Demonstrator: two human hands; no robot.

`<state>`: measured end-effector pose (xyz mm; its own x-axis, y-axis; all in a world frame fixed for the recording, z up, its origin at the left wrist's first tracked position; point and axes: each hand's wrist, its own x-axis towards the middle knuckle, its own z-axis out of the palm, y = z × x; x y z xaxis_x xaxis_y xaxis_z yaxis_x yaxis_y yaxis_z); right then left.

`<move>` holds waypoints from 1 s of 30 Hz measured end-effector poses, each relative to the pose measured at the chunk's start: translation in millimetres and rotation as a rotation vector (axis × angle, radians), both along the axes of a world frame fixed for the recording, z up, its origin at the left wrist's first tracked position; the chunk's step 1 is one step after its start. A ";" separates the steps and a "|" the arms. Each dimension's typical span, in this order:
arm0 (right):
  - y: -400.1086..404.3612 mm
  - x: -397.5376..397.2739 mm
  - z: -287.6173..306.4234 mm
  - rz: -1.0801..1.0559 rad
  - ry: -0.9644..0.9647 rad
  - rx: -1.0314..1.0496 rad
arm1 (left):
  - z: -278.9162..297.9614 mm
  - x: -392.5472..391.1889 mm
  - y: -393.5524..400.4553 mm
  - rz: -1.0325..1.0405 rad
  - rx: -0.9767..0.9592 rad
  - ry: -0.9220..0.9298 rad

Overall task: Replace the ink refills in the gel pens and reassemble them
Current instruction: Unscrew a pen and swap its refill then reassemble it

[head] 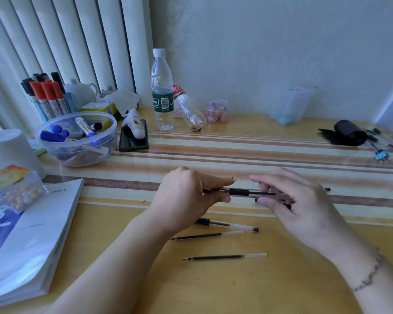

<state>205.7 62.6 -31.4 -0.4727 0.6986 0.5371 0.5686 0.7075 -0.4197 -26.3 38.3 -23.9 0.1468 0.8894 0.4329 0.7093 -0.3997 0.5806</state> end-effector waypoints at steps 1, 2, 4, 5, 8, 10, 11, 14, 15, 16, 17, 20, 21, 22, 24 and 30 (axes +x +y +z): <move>0.2 0.1 -0.3 0.003 0.034 0.000 | 0.9 -0.4 -0.2 0.000 0.010 -0.008; 0.5 -0.1 -1.1 0.008 0.064 -0.007 | 2.1 -0.9 -0.7 -0.001 0.018 -0.008; -0.1 -2.1 -2.2 0.030 0.084 -0.043 | 4.0 -0.9 -1.7 0.002 0.015 0.013; -0.4 -3.0 -2.7 0.044 0.078 -0.074 | 4.4 -0.9 -1.7 0.008 0.006 0.027; -0.6 -4.7 -3.4 0.039 0.056 -0.096 | 4.4 -2.2 -0.9 0.008 -0.020 0.047; -1.5 -6.0 -1.8 0.027 0.092 -0.096 | 4.9 -2.9 -0.7 0.005 -0.026 0.044; -2.8 -6.9 -1.0 0.030 0.097 -0.093 | 4.9 -3.3 -0.4 0.008 -0.029 0.043; -5.8 -8.3 -0.7 0.031 0.051 -0.169 | 5.0 -3.6 0.0 0.014 -0.036 0.071; -6.2 -8.3 -1.2 0.007 0.036 -0.185 | 4.7 -3.6 0.2 0.009 -0.034 0.091; -6.7 -8.5 -1.3 -0.022 0.029 -0.178 | 4.4 -3.4 0.2 0.006 -0.031 0.114; -6.7 -8.8 -1.1 -0.049 0.023 -0.149 | 3.7 -3.4 0.2 0.006 -0.022 0.140; -6.6 -10.5 -0.1 -0.079 0.009 -0.056 | -0.7 -3.1 1.8 0.024 0.010 0.177; -6.6 -10.9 0.4 -0.079 -0.003 -0.031 | -2.2 -3.1 2.3 0.023 0.039 0.183; -6.3 -10.8 0.6 -0.079 -0.025 -0.004 | -3.8 -3.2 3.3 0.016 0.083 0.202; -6.4 -10.2 0.6 -0.076 -0.071 0.041 | -5.4 -3.3 5.1 -0.007 0.163 0.228; -5.9 -6.6 -1.2 -0.021 -0.009 -0.042 | 3.8 -4.8 -1.3 -0.081 0.114 0.031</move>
<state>199.1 56.7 -32.6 -0.4622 0.7300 0.5034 0.5869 0.6774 -0.4435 -31.1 37.0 -20.1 0.2308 0.8195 0.5245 0.6894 -0.5182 0.5061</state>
